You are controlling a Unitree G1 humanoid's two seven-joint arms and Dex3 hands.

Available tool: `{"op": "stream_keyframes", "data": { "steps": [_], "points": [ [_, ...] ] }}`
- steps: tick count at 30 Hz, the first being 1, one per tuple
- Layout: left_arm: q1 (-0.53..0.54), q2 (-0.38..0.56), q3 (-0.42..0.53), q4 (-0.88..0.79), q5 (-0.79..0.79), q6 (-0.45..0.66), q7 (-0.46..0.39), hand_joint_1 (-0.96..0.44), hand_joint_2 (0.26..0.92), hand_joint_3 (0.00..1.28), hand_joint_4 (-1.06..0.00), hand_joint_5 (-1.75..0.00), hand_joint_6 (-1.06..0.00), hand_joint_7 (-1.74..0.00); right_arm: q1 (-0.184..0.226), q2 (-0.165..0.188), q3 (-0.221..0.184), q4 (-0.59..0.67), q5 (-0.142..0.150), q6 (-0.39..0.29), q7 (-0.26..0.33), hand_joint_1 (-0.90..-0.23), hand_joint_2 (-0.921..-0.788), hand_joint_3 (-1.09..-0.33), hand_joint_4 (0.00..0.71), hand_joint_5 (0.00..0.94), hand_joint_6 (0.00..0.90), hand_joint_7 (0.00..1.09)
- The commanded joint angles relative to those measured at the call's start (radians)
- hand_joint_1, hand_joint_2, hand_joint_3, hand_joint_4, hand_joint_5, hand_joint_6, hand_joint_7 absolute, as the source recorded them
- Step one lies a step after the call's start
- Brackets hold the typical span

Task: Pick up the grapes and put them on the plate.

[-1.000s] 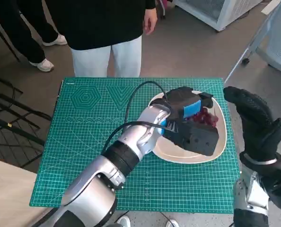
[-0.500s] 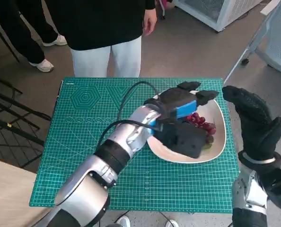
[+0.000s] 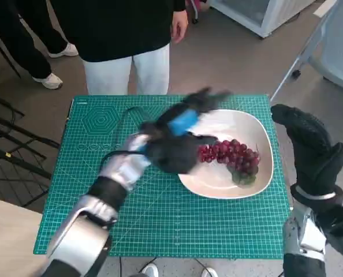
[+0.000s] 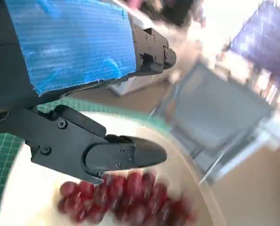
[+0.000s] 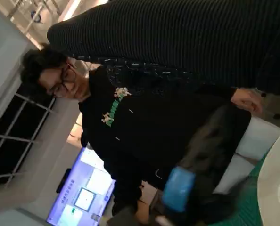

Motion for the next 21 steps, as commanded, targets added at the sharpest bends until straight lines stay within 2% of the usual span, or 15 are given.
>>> {"op": "stream_keyframes", "data": {
  "steps": [1, 6, 10, 15, 21],
  "points": [
    [0.1, -0.018, 0.114, -0.042, -0.16, -0.109, -0.039, -0.63, 0.921, 0.51, -0.12, -0.04, -0.2, -0.02, 0.011, 0.006, 0.007, 0.016, -0.011, -0.001, -0.007, -0.566, -0.921, -0.715, 0.164, 0.001, -0.001, 0.34],
    [0.173, -0.034, 0.199, -0.056, -0.293, -0.211, -0.103, -0.55, 0.921, 0.44, -0.19, -0.04, -0.23, -0.03, 0.009, 0.006, 0.007, 0.018, -0.009, -0.001, -0.005, -0.566, -0.921, -0.715, 0.164, 0.001, -0.001, 0.33],
    [0.215, -0.035, 0.251, -0.075, -0.379, -0.25, -0.164, -0.51, 0.921, 0.38, -0.2, -0.03, -0.24, -0.03, 0.007, 0.007, 0.007, 0.018, -0.009, 0.0, -0.005, -0.566, -0.921, -0.716, 0.163, 0.0, -0.001, 0.33],
    [0.263, -0.039, 0.299, -0.124, -0.471, -0.254, -0.242, -0.44, 0.921, 0.3, -0.21, -0.02, -0.26, -0.03, 0.003, 0.007, 0.007, 0.019, -0.007, 0.002, -0.004, -0.565, -0.921, -0.716, 0.162, 0.0, -0.001, 0.32],
    [0.319, -0.042, 0.332, -0.205, -0.548, -0.207, -0.315, -0.4, 0.921, 0.26, -0.21, -0.01, -0.28, -0.04, -0.001, 0.006, 0.008, 0.02, -0.006, 0.004, -0.002, -0.562, -0.921, -0.715, 0.162, 0.0, -0.001, 0.32]
  ]
}}
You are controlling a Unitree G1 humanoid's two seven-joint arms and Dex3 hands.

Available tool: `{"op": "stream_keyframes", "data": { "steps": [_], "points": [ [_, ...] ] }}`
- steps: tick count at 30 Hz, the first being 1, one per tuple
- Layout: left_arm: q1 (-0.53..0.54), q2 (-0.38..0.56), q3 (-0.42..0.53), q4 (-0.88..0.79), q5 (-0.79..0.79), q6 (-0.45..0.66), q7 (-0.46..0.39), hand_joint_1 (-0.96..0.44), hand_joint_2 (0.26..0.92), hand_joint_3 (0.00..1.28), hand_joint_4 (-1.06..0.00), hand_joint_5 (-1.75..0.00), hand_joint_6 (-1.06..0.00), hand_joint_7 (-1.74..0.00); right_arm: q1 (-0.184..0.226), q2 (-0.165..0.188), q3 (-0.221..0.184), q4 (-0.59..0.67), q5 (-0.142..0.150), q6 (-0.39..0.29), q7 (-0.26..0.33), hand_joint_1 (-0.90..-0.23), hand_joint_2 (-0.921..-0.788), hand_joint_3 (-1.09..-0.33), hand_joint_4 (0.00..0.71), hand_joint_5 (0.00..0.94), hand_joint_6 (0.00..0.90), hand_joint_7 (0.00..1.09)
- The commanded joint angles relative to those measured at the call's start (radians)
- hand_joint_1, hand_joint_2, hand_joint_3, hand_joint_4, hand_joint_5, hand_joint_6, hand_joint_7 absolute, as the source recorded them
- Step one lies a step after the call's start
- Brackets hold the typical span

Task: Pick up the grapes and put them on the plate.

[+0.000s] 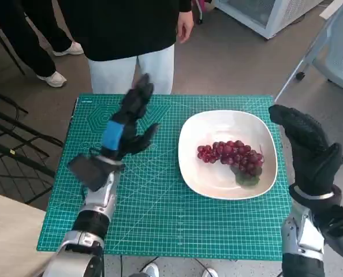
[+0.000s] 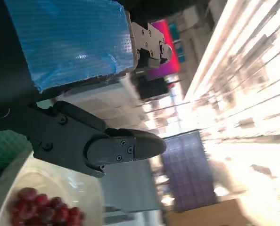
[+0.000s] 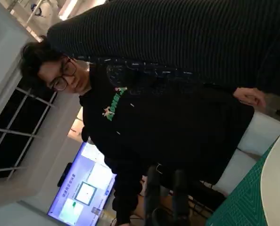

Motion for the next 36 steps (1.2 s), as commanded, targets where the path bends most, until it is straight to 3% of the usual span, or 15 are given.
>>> {"op": "stream_keyframes", "data": {
  "steps": [1, 8, 36],
  "points": [
    [0.046, -0.006, 0.025, -0.072, -0.056, 0.03, -0.05, -0.4, 0.921, 0.26, -0.21, -0.01, -0.28, -0.04, 0.001, 0.002, 0.005, 0.017, 0.003, 0.008, -0.002, -0.562, -0.921, -0.715, 0.162, 0.0, -0.001, 0.32],
    [0.097, -0.002, 0.04, -0.141, -0.071, 0.058, -0.073, -0.4, 0.921, 0.25, -0.24, -0.02, -0.3, -0.04, -0.005, 0.002, 0.006, 0.019, 0.004, 0.008, 0.0, -0.565, -0.921, -0.714, 0.163, 0.001, -0.001, 0.32],
    [0.165, -0.006, 0.052, -0.203, -0.02, 0.039, -0.039, -0.46, 0.921, 0.28, -0.31, -0.01, -0.33, -0.03, -0.021, 0.013, 0.009, 0.049, 0.023, -0.005, 0.016, -0.555, -0.921, -0.711, 0.163, 0.0, -0.001, 0.33]
  ]
}}
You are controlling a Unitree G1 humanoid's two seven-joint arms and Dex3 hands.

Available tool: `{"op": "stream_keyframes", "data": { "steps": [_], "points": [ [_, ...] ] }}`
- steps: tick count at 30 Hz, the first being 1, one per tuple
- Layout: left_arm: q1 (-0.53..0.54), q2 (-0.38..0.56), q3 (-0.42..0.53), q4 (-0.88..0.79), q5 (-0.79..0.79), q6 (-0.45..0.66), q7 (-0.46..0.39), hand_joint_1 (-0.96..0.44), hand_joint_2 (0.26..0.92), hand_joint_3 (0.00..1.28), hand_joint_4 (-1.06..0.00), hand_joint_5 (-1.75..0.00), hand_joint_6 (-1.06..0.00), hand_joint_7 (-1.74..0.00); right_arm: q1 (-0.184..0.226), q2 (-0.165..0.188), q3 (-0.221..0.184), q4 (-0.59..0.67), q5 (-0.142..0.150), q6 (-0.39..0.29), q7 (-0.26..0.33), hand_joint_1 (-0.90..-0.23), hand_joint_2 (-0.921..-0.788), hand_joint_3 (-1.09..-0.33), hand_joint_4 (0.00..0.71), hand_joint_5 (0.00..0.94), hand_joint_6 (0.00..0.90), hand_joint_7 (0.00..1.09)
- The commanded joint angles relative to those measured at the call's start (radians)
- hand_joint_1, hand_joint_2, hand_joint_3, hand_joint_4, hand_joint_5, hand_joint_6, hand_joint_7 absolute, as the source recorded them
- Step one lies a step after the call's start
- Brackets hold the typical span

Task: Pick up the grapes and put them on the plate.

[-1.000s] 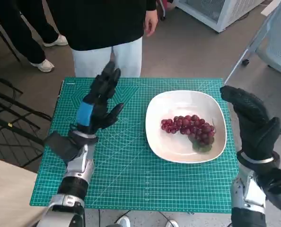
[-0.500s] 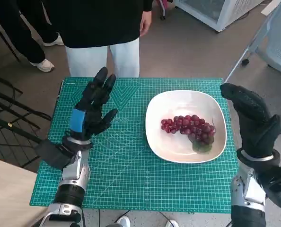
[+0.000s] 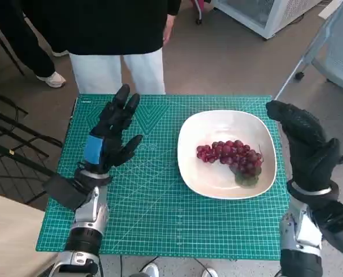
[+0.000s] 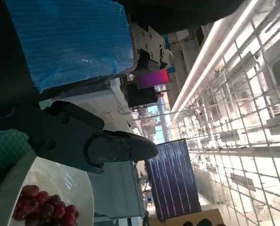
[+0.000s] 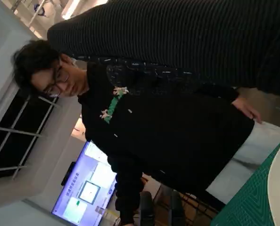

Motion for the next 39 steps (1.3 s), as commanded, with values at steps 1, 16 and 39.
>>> {"op": "stream_keyframes", "data": {
  "steps": [1, 16, 39],
  "points": [
    [0.021, -0.001, 0.0, -0.021, 0.0, -0.001, -0.002, -0.46, 0.921, 0.28, -0.31, -0.01, -0.33, -0.03, 0.007, 0.005, 0.002, 0.018, 0.012, 0.0, 0.009, -0.555, -0.921, -0.711, 0.163, 0.0, -0.001, 0.33],
    [0.075, -0.02, -0.002, -0.088, -0.039, 0.055, -0.026, -0.46, 0.921, 0.27, -0.34, -0.02, -0.35, -0.03, 0.015, 0.004, 0.004, 0.019, 0.015, 0.013, 0.007, -0.562, -0.921, -0.703, 0.166, 0.002, -0.001, 0.33],
    [0.124, -0.023, 0.004, -0.133, -0.025, 0.037, -0.012, -0.46, 0.921, 0.26, -0.37, -0.01, -0.39, -0.04, 0.016, 0.001, 0.012, 0.055, -0.006, -0.013, 0.015, -0.572, -0.921, -0.697, 0.162, 0.0, -0.001, 0.31]
  ]
}}
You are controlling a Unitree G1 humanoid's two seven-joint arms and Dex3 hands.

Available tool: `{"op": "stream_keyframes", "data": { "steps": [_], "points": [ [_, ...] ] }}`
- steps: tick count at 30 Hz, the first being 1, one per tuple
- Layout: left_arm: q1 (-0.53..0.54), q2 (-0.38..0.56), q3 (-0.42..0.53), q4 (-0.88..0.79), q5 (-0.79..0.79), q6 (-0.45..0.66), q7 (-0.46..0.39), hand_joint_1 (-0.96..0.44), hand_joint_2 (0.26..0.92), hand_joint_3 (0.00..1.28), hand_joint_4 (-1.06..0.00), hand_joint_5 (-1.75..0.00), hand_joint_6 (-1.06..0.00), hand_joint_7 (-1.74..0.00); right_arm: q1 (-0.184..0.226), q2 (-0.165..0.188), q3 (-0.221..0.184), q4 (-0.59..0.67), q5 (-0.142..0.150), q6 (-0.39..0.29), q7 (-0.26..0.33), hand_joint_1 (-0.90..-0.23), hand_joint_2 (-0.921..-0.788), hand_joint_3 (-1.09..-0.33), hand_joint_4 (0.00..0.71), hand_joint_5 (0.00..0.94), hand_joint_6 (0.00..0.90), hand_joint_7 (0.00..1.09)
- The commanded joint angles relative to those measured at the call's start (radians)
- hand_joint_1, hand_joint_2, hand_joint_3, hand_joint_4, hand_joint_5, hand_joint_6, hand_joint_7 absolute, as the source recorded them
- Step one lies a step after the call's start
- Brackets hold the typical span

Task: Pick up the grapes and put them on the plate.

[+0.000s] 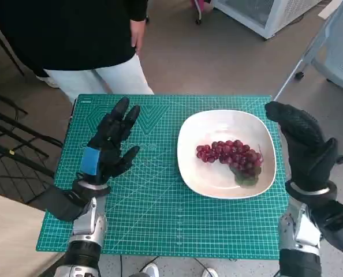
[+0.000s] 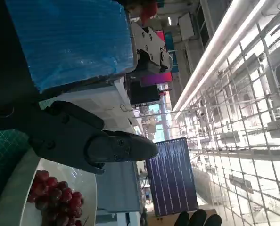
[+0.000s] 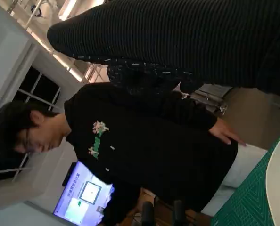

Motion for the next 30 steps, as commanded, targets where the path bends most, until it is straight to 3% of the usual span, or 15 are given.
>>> {"op": "stream_keyframes", "data": {
  "steps": [1, 12, 22, 30],
  "points": [
    [0.024, -0.005, 0.003, -0.022, 0.002, -0.015, 0.008, -0.46, 0.921, 0.26, -0.37, -0.01, -0.39, -0.04, 0.018, 0.0, 0.007, 0.028, -0.008, -0.003, 0.011, -0.572, -0.921, -0.697, 0.162, 0.0, -0.001, 0.31],
    [0.045, -0.008, -0.003, -0.055, 0.019, -0.015, 0.034, -0.45, 0.921, 0.25, -0.38, -0.01, -0.4, -0.03, 0.006, -0.003, 0.009, 0.059, -0.006, -0.014, 0.026, -0.576, -0.921, -0.687, 0.164, 0.001, -0.001, 0.31],
    [0.051, -0.003, -0.008, -0.054, 0.095, -0.048, 0.108, -0.22, 0.921, 0.23, -0.4, -0.01, -0.41, -0.03, -0.003, -0.002, 0.006, 0.086, 0.007, -0.023, 0.05, -0.581, -0.921, -0.673, 0.166, 0.002, 0.0, 0.32],
    [0.052, -0.007, -0.016, -0.06, 0.109, -0.048, 0.135, -0.17, 0.921, 0.24, -0.41, -0.01, -0.42, -0.03, -0.009, 0.0, 0.003, 0.096, 0.018, -0.024, 0.065, -0.584, -0.921, -0.665, 0.171, 0.004, 0.001, 0.33]
  ]
}}
